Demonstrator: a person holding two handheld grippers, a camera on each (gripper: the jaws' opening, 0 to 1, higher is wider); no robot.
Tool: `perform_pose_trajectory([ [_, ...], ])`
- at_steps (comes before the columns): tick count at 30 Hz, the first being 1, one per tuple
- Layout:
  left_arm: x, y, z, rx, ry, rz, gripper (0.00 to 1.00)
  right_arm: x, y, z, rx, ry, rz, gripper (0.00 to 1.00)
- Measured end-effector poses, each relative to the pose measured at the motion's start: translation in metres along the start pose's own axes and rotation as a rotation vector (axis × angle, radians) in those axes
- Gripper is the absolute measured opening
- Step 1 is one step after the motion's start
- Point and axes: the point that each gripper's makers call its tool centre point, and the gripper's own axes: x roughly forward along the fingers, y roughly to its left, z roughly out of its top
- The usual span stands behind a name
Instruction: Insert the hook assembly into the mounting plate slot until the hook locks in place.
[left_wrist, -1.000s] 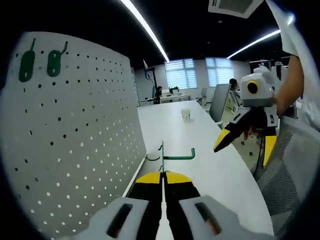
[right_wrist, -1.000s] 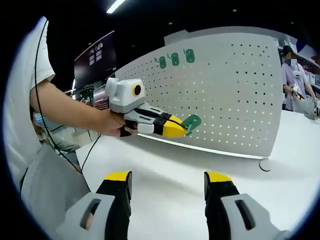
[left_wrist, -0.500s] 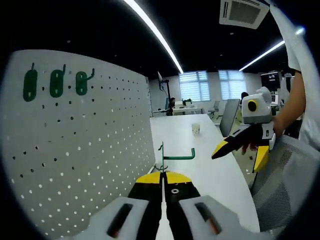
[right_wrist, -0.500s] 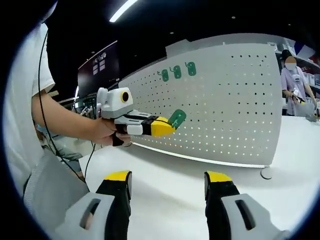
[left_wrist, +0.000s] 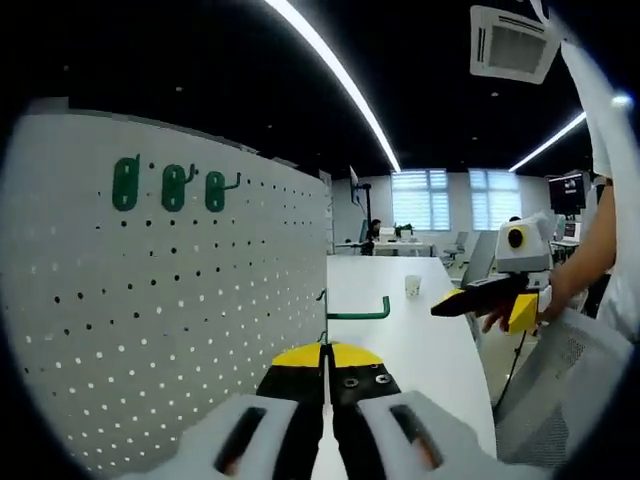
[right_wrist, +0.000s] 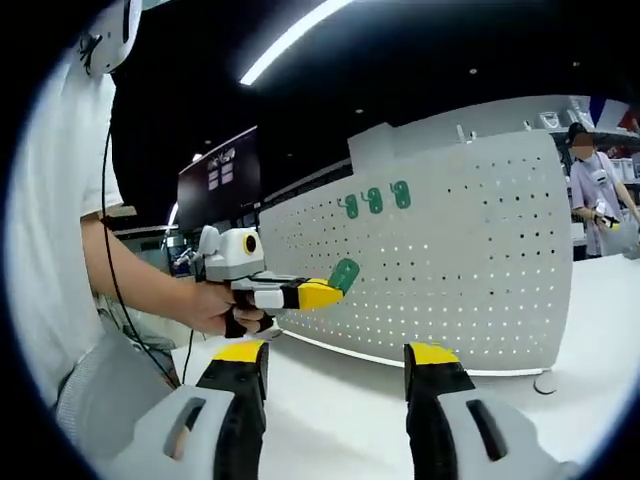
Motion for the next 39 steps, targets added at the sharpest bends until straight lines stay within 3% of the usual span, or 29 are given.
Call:
perform_pose_trajectory([
  [4,-0.012,0.008,0.011,-0.039,-0.055,0.059,0.01,0.000,0.003,0.008,0.033,-0.041,0.014,0.57],
  [16,-0.032,0.014,0.012,-0.056,-0.077,0.144,0.01,0.002,0.006,0.010,0.022,-0.040,0.023,0.58],
  [19,-0.033,0.013,0.009,-0.031,-0.056,0.144,0.01,0.003,0.006,0.009,0.023,-0.038,0.026,0.58],
  [31,-0.033,0.010,0.011,-0.032,-0.064,0.145,0.01,0.006,0.005,0.013,0.034,-0.037,0.028,0.54],
  [39,-0.033,0.008,0.015,-0.032,-0.078,0.158,0.01,0.030,0.016,0.023,0.080,-0.056,0.066,0.50],
])
